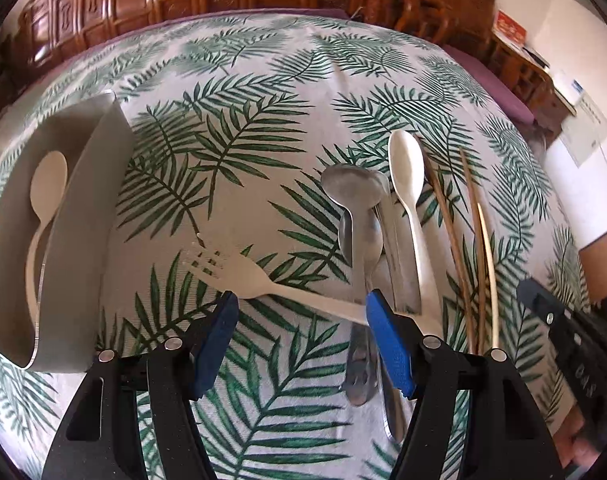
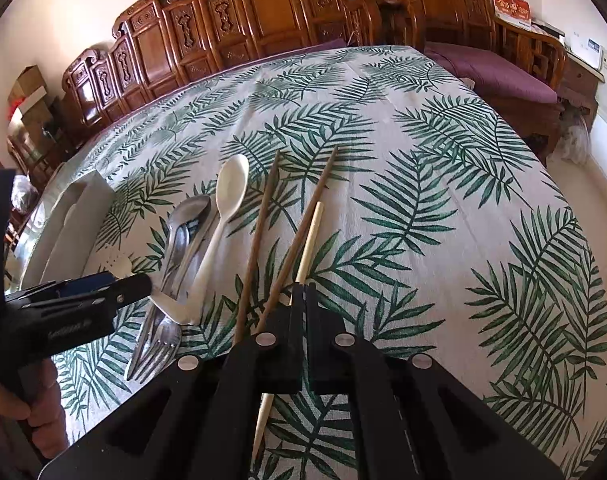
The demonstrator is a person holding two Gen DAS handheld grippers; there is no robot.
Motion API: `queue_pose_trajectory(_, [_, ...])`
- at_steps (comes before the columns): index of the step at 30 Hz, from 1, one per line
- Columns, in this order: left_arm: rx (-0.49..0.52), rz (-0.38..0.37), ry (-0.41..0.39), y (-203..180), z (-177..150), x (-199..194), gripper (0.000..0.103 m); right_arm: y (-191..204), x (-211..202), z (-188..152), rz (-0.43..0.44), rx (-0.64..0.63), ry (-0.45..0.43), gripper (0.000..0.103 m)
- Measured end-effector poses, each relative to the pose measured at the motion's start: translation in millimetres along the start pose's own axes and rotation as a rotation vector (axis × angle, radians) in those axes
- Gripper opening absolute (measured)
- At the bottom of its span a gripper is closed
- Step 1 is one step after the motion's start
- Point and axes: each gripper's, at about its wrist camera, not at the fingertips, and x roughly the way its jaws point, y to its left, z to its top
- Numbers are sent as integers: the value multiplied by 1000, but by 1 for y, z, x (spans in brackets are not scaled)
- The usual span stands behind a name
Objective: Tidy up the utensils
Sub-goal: 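Grasp a wooden chopstick from the pile with the right tool, then grasp the white plastic fork with the left tool while the right tool holds the chopstick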
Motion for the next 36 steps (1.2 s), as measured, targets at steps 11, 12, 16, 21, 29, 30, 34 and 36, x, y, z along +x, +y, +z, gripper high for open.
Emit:
queue_pose_trajectory(11, [-182, -24, 60, 9, 14, 8, 62, 3, -7, 2, 14, 0, -30, 4])
queue_pose_trajectory(12, [-182, -13, 62, 8, 14, 8, 62, 3, -7, 3, 15, 2, -31, 4])
queue_pose_trajectory(16, [-125, 46, 62, 1, 10, 7, 52, 0, -9, 3, 16, 12, -37, 4])
queue_pose_trajectory(21, [-72, 96, 68, 0, 1, 4, 42, -1, -10, 4, 24, 24, -45, 4])
queue_pose_trajectory(29, [-4, 114, 62, 9, -23, -7, 41, 1, -4, 1, 20, 5, -10, 4])
queue_pose_trajectory(30, [-8, 106, 62, 11, -24, -8, 41, 2, -3, 1, 19, 0, -6, 4])
queue_pose_trajectory(34, [-32, 85, 69, 21, -33, -14, 41, 5, 0, -3, 6, -28, 6, 10])
queue_pose_trajectory(36, [-43, 74, 73, 24, -36, -16, 41, 6, 0, -4, -2, -36, 6, 10])
